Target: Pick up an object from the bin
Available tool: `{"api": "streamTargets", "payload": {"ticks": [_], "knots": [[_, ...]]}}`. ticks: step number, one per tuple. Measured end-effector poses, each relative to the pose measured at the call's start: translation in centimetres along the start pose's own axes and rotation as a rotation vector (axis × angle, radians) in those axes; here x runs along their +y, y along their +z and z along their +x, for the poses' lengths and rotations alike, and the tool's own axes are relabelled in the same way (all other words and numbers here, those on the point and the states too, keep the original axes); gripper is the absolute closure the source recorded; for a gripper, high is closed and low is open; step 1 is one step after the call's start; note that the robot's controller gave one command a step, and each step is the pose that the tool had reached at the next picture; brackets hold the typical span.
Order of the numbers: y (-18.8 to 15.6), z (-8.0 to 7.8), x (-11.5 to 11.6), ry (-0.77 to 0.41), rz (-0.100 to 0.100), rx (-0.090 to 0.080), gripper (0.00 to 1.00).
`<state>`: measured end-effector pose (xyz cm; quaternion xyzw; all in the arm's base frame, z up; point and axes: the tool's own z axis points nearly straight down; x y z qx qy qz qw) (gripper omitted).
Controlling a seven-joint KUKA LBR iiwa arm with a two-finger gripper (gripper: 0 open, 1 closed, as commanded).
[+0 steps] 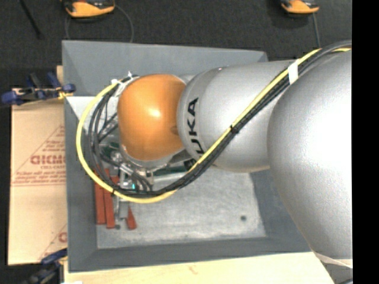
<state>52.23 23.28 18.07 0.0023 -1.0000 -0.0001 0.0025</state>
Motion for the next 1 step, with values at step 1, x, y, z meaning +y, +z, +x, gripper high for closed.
{"api": "streamTargets", "payload": {"ticks": [1], "knots": [[7.49, 2.4, -2.73, -0.39, 0.002, -0.001, 0.0]]}}
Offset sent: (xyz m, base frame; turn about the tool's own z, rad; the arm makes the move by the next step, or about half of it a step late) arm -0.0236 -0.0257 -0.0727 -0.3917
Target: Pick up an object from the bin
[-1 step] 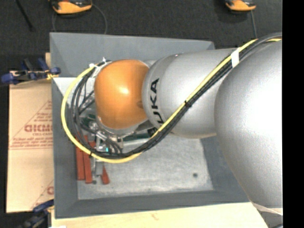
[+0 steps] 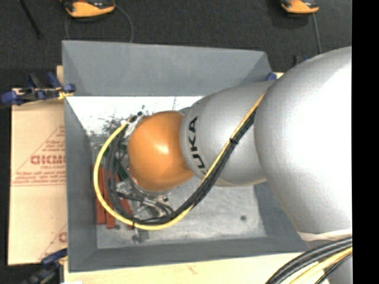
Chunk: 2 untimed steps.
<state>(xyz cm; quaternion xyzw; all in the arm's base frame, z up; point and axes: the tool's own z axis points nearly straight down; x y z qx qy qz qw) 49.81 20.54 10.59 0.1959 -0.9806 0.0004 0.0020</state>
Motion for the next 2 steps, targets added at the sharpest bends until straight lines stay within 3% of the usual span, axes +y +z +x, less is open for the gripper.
{"api": "streamTargets", "payload": {"ticks": [1, 2], "knots": [[3.41, 0.09, -1.1, 0.061, -0.002, -0.007, 0.0], [3.36, 0.12, -1.1, 0.066, -0.002, -0.006, 1.0]]}}
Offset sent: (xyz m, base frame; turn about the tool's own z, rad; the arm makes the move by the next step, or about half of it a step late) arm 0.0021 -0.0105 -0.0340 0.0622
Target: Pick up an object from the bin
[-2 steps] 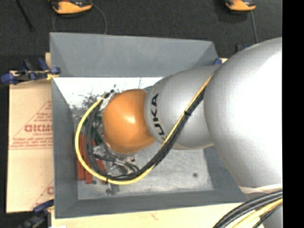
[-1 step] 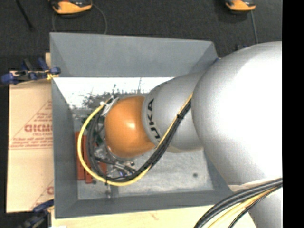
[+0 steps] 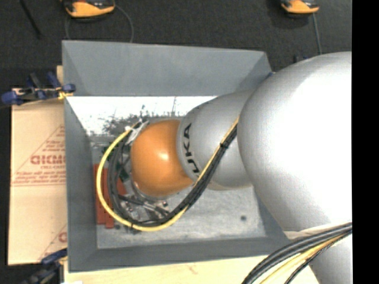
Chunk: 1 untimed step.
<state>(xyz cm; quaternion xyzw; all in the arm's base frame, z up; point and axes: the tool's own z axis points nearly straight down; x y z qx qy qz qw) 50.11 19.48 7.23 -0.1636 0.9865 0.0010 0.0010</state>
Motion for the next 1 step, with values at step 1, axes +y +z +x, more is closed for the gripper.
{"api": "streamTargets", "payload": {"ticks": [1], "knots": [[-16.2, -1.03, -1.75, -0.006, 0.003, -0.01, 1.0]]}}
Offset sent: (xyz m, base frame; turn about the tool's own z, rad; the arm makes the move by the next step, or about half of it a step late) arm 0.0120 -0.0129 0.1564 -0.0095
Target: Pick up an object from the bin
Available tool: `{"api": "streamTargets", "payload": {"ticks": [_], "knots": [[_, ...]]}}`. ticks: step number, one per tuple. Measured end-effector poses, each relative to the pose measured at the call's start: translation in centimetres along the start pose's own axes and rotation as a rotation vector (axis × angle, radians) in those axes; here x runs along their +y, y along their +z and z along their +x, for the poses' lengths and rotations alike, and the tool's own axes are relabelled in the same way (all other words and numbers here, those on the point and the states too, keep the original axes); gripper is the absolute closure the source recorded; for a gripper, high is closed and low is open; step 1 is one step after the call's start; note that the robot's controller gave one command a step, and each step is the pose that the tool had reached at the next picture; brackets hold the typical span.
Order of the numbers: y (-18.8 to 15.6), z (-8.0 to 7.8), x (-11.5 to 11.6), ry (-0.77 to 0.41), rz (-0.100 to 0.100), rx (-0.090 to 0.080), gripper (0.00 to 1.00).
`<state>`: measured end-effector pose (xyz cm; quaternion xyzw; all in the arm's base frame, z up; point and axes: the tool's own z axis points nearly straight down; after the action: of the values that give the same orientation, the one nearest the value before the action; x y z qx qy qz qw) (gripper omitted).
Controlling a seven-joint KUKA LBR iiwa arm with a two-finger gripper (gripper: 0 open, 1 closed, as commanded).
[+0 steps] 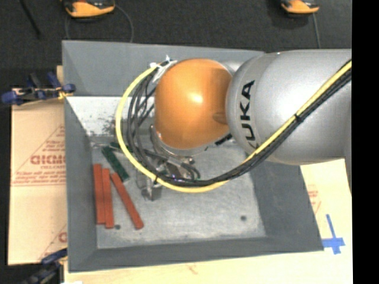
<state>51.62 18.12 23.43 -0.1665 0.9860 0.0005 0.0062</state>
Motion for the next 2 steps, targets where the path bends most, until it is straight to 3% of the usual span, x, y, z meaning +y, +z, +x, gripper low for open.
{"api": "streamTargets", "payload": {"ticks": [1, 2], "knots": [[7.3, -2.0, 5.6, 0.025, -0.004, 0.014, 1.0], [8.6, 4.5, -1.6, 0.06, 0.001, 0.016, 1.0]]}}
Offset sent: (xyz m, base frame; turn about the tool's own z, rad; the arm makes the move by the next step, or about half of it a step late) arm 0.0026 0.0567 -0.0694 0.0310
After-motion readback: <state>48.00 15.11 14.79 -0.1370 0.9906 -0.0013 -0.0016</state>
